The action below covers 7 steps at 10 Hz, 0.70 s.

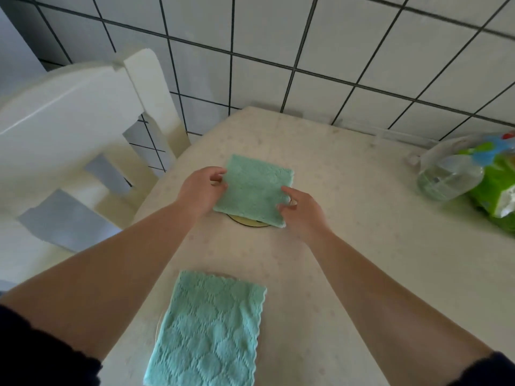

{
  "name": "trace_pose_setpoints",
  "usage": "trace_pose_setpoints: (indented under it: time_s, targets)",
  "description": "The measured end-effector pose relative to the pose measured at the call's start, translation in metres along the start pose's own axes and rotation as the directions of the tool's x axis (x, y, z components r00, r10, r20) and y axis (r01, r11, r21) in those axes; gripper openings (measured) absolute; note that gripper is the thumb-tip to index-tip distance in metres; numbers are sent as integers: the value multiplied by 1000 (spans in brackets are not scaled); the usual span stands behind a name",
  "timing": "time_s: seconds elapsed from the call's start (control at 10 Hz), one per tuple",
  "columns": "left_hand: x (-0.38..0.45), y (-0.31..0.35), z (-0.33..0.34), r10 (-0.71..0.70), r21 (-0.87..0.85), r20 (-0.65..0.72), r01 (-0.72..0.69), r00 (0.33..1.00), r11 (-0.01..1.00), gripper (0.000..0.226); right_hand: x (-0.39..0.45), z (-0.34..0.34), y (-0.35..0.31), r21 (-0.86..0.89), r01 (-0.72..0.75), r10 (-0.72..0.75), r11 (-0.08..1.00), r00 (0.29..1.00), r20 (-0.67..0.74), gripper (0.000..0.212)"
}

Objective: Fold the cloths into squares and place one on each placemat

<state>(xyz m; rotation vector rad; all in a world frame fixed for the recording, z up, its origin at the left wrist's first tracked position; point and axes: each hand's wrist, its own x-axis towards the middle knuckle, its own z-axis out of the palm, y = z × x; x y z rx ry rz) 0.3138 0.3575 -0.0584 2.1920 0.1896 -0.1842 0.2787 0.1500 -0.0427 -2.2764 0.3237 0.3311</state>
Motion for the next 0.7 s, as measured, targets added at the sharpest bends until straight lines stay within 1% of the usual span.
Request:
trace_pose_setpoints:
  time_s: [0.1, 0.2, 0.3, 0.4, 0.5, 0.6, 0.7]
  targets:
    - [0, -1, 4, 14, 6, 22, -14, 1000, 1000, 41, 4, 4, 2, -19, 23, -23, 1000, 1000, -15, 51]
    - [0, -5, 2, 19, -24, 7, -19, 1000, 1000, 43, 5, 8, 5, 18, 26, -25, 1000, 999, -43, 50]
    - [-1, -8, -3, 22, -35, -16, -23, 1000, 999, 42, 2, 14, 6, 27, 37, -36, 999, 999, -34, 50]
    - [-4, -12, -4, 24, -45, -11, -24, 1000, 999, 42, 0, 19, 9, 37, 55, -53, 998, 997, -59, 50]
    - [-8, -12, -6, 23, -67, 32, -20, 999, 998, 43, -1, 19, 8, 25, 42, -41, 999, 998, -54, 51]
    - [-13, -9, -7, 36, -59, 28, -34, 999, 998, 47, -7, 11, 3, 43, 53, -51, 998, 998, -49, 53]
    - [-27, 1, -10, 37, -10, -66, -38, 997, 999, 49, -19, -6, -3, 9, 66, -65, 998, 993, -95, 56]
